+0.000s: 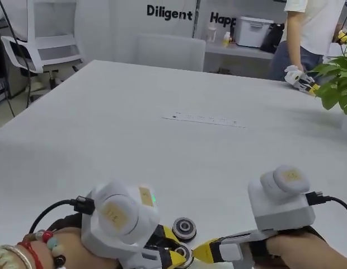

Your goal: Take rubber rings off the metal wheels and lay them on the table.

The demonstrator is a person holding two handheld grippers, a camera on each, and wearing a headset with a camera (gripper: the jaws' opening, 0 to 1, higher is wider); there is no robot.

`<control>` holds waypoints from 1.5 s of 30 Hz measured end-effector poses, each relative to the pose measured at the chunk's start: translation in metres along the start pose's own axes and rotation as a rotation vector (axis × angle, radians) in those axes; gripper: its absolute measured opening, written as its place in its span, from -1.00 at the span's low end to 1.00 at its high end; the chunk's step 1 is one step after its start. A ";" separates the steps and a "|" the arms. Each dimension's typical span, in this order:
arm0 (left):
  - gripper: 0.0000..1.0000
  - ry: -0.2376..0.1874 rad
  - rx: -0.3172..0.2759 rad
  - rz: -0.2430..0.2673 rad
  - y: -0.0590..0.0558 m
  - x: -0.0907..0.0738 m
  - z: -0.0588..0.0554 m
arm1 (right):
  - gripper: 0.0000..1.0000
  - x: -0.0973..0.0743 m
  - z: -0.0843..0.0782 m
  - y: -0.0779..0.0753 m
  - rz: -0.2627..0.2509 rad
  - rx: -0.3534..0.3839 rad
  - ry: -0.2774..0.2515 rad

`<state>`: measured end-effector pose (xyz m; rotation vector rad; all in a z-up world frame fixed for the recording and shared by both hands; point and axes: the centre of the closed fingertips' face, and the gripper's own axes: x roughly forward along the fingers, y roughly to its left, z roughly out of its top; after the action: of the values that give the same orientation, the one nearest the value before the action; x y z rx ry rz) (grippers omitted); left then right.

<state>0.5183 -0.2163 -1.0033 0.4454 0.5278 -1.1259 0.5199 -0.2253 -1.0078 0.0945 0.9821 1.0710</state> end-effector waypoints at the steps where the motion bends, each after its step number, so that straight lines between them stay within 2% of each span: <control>1: -0.72 0.000 -0.001 0.001 0.000 0.000 0.000 | -1.00 0.000 0.000 0.001 -0.002 -0.002 0.000; 45: -0.72 0.002 0.009 0.003 0.001 0.002 0.001 | -1.00 0.001 0.004 0.004 -0.007 -0.056 0.014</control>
<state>0.5204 -0.2175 -1.0037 0.4546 0.5234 -1.1250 0.5206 -0.2209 -1.0042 0.0376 0.9633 1.0929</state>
